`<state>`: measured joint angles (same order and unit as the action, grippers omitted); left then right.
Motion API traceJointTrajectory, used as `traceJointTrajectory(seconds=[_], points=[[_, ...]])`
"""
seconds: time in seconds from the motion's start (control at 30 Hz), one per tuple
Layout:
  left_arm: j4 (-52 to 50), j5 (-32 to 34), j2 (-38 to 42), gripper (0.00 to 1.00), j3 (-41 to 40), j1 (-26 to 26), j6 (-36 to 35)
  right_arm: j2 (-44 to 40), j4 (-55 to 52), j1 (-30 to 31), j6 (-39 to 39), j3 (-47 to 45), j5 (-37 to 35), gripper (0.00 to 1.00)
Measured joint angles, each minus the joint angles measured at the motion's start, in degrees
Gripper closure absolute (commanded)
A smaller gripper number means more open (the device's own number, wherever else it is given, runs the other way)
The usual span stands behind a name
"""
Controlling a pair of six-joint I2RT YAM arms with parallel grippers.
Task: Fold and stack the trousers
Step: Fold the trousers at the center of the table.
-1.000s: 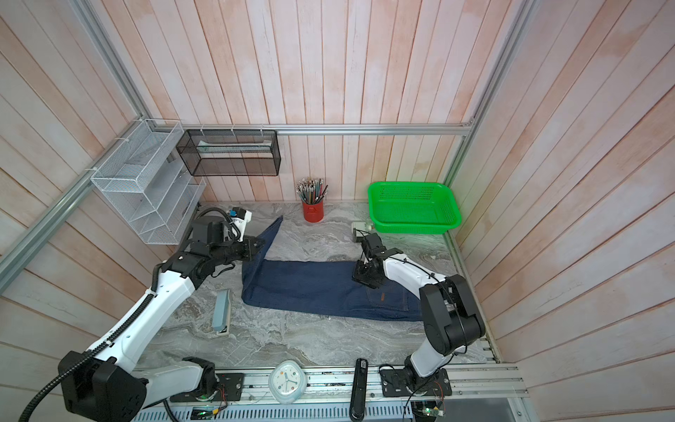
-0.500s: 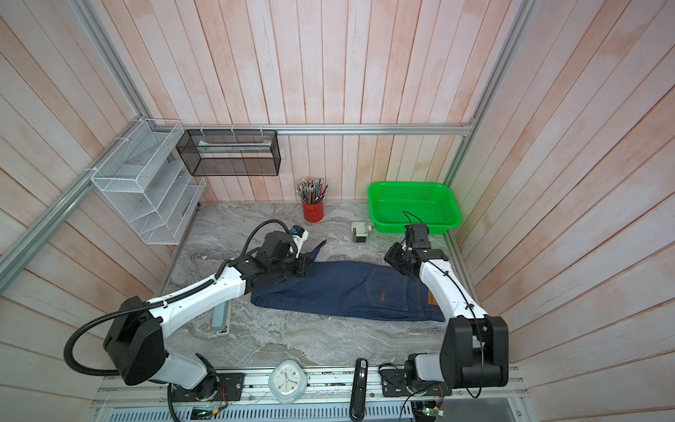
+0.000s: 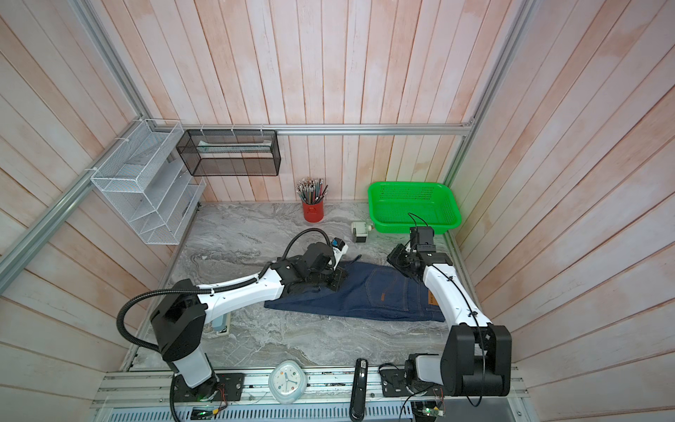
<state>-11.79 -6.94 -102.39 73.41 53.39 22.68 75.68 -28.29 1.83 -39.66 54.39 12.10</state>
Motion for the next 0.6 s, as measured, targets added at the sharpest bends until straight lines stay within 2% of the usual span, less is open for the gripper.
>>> traceJointTrajectory(seconds=[0.27, 0.37, 0.43, 0.53, 0.6], points=[[-1.9, -1.4, -3.8, 1.0, 0.1, 2.9, -0.6, 0.0, 0.2, 0.0, 0.0, -0.4, 0.9, 0.54], [-2.0, -1.9, -3.8, 0.95, 0.0, 3.3, -0.6, 0.0, 0.3, 0.0, 0.0, -1.0, 1.2, 0.54], [-1.9, -2.3, -3.8, 0.85, 0.0, 3.5, -0.6, 0.0, 0.3, 0.0, 0.0, -1.1, 1.3, 0.54], [-1.9, -3.0, -3.8, 0.59, -0.3, 3.7, -0.7, 0.0, 0.4, 0.0, 0.0, -1.1, 1.6, 0.54], [-2.1, -3.3, -3.8, 0.48, -0.4, 3.9, -0.6, 0.0, 0.4, 0.0, 0.0, -1.2, 1.8, 0.54]])
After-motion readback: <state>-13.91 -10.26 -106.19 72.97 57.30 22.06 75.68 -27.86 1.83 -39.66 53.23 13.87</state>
